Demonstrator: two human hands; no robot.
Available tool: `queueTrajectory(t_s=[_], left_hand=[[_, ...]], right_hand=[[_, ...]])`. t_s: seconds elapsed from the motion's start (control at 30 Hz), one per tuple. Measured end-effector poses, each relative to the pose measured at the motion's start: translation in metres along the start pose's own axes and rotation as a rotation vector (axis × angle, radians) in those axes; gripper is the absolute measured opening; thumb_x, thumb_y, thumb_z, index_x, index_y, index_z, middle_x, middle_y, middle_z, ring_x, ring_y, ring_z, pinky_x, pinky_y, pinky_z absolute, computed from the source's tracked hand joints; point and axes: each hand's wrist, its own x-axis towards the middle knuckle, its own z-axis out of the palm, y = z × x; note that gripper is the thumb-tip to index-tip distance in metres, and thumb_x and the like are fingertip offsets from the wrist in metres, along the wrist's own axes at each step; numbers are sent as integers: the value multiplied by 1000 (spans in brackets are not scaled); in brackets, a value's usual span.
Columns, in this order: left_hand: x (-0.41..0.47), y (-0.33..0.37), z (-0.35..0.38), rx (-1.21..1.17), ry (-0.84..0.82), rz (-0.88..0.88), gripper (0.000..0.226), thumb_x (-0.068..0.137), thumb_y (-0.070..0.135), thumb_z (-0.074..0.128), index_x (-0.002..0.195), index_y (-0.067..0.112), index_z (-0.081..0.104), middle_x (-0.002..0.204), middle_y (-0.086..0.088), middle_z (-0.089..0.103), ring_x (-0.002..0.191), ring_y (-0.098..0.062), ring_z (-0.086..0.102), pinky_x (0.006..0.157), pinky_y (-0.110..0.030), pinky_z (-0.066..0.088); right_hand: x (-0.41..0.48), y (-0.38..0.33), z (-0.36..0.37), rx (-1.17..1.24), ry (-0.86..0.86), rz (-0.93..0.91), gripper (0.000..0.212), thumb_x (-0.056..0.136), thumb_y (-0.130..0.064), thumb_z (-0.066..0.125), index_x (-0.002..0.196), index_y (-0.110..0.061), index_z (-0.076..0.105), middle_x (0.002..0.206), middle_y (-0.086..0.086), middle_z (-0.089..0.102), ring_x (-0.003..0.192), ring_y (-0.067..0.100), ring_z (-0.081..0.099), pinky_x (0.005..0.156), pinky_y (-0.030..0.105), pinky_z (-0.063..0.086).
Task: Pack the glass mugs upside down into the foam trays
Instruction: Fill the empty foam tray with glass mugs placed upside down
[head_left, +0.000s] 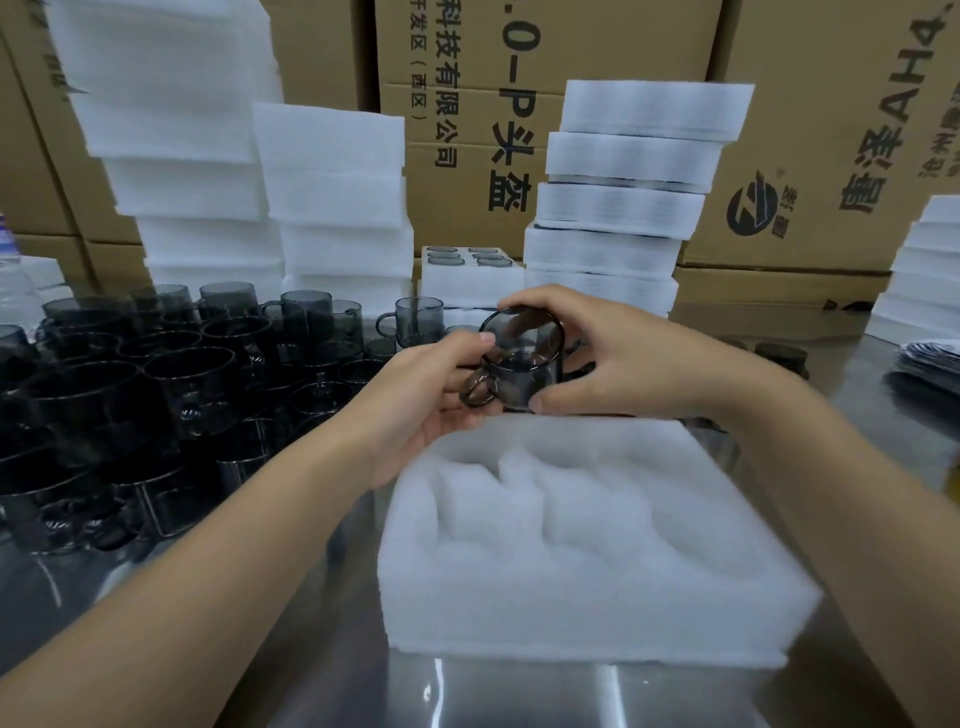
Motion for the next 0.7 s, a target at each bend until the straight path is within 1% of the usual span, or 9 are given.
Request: queueTrajectory(t_s=[0.07,0.13,0.2,0.27,0.33,0.43,0.5,0.6,0.7], left_hand=[[1,0,0,16,47,5,24,91,31,56,91,10,68,53,6,58,52,-9,58,44,-16,39],[2,0,0,45,59,17,25,90,34,58,88,13,71,57,7,61,52,-7,56,44,-15,37],[2,1,0,80,61,23,24,89,36,60,84,16,73,65,6,67,52,-6,56,45,-15,39],[1,2,0,143,62,32,25,87,39,61,82,18,74,69,5,71,52,-5,56,45,-14,40],[-1,3,-1,230,82,57,26,84,44,63,77,22,75,72,5,73,54,-5,60,46,-14,42],[-1,7,-6,400,144,126,29,80,50,66,78,23,76,73,7,74,59,-6,67,48,-15,46],[-3,11,-10,452,130,156,29,81,50,65,77,23,76,74,6,74,62,-9,70,48,-14,46],[-5,14,-13,498,85,158,27,82,47,64,74,24,76,74,4,75,65,-13,72,46,-14,46],[-2,13,-15,507,87,152,24,84,40,66,70,24,76,70,5,73,62,-13,71,51,-16,50]], right_hand=[[0,2,9,21,88,-20,67,73,-25,76,129,-41,43,115,-26,56,99,1,60,90,33,50],[-4,6,19,29,185,-45,65,70,-32,78,126,-37,45,113,-22,58,98,-1,59,90,30,49],[-8,10,28,48,256,-54,66,65,-42,80,120,-39,44,110,-22,59,96,-2,58,87,26,49],[-10,10,33,77,289,-65,64,61,-47,83,111,-42,43,104,-23,60,93,-1,59,83,22,48],[-11,10,36,100,295,-76,64,59,-49,84,107,-45,42,101,-24,61,92,-3,59,81,20,47],[-11,9,37,138,283,-55,62,54,-60,78,106,-45,46,100,-23,62,91,1,61,80,24,50],[-11,10,37,195,272,-38,62,53,-63,76,107,-47,49,102,-24,61,92,1,61,81,25,51],[-11,11,38,229,248,-38,61,53,-62,76,107,-47,53,103,-25,62,94,1,62,82,24,52],[-10,12,38,280,218,-29,58,51,-60,78,103,-46,54,100,-18,65,90,10,65,82,35,55]])
